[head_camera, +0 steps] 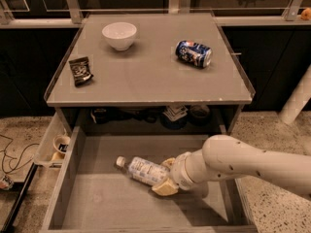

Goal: Pick blue plastic bottle from top drawer and place on counter

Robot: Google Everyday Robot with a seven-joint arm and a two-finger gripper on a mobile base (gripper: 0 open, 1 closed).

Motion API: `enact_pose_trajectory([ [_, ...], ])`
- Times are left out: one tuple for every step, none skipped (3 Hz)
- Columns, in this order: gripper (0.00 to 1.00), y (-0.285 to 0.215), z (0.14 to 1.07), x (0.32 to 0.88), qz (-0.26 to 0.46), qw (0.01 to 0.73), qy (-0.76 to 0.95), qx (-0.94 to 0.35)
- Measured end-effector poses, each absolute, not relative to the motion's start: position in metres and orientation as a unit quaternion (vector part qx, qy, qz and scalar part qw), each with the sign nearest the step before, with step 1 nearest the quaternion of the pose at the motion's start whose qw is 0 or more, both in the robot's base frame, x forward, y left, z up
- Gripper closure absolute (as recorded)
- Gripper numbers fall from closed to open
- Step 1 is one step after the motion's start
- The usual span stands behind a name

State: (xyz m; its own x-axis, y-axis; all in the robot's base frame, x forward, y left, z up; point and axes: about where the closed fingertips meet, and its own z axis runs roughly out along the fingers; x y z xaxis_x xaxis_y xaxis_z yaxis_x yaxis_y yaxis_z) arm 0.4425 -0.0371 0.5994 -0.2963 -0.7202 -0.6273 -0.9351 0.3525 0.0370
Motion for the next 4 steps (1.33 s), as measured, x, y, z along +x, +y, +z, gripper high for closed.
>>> enact_pose_trajectory([
  [1.0, -0.034, 0.628, 0.443, 0.221, 0.284, 0.759, -0.542],
  [1.0, -0.037, 0.677, 0.436, 0.208, 0.307, 0.738, -0.564],
  [1.0, -0.045, 0.745, 0.427, 0.164, 0.333, 0.722, -0.584],
  [1.0, -0.058, 0.822, 0.424, 0.099, 0.347, 0.717, -0.597],
])
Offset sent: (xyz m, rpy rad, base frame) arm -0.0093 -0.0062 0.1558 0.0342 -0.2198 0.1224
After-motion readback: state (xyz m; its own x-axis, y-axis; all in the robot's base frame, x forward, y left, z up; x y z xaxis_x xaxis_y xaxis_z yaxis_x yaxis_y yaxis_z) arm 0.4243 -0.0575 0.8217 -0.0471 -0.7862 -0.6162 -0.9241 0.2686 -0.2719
